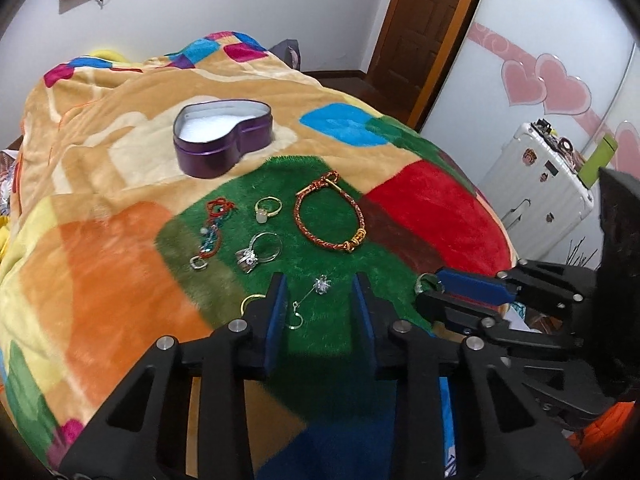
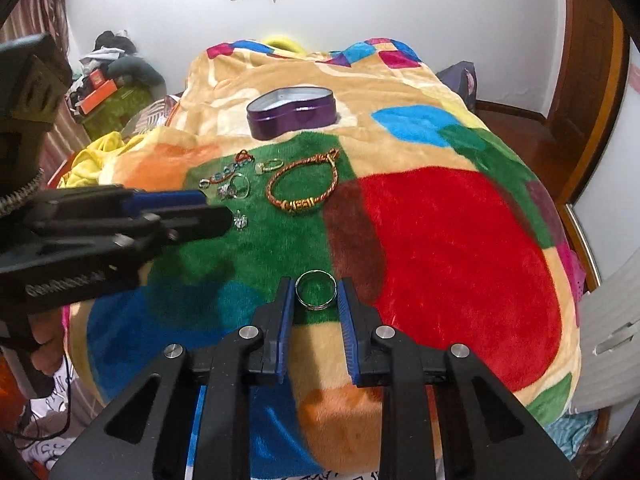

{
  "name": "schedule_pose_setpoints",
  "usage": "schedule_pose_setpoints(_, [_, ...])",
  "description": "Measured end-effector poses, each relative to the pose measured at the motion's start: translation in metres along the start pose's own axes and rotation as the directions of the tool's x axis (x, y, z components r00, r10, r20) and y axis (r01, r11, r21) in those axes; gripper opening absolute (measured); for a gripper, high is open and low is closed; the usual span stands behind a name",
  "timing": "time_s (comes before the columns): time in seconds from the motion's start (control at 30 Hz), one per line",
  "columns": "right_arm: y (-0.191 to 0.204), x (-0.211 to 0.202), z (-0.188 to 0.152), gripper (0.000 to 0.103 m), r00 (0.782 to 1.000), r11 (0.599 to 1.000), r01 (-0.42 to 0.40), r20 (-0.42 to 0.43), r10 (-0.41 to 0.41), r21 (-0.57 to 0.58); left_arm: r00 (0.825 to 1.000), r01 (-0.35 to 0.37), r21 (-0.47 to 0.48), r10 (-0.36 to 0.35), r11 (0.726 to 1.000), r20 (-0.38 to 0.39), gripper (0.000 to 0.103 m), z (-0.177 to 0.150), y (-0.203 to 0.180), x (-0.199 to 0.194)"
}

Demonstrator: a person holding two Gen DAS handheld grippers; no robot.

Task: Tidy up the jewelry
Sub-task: 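Move left tool to the silver pendant while right tool moves to a silver ring, then grasp the silver pendant with left tool while right tool grasps the silver ring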

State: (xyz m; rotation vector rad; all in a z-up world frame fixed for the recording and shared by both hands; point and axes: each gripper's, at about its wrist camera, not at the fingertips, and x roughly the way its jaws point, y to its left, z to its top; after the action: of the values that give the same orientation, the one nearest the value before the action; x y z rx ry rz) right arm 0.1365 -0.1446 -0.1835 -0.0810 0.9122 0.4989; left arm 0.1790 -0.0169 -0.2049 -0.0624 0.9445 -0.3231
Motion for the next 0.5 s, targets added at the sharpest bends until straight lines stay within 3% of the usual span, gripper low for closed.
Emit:
schedule_pose_setpoints(0.13, [-0.002,-0.002,0.005,0.02,1.0,1.0,-0.003,0.014,0.003,0.005,1.0,0.009,-0.005,-0.009,1.0,-0.027,0.022,0.001,0.001,0.013])
schedule_pose_setpoints(0.27, [-0.004,-0.002,0.008,0.02,1.0,1.0,-0.005,0.022,0.005,0.012,0.999,0.009,-0.004,-0.01,1.0,-0.034,0.018,0.001,0.001,0.018])
schedule_pose_setpoints(0.33, [-0.006,-0.001,0.009,0.02,1.0,1.0,-0.006,0.023,0.006,0.016,0.999,0.003,-0.003,-0.003,1.0,-0.035,0.009,0.0,0.001,0.019])
schedule_pose_setpoints(0.5, [-0.007,-0.002,0.012,0.02,0.999,1.0,-0.002,0.033,0.001,0.026,1.0,-0.007,0.008,0.007,1.0,-0.023,0.009,0.0,-0.003,0.013])
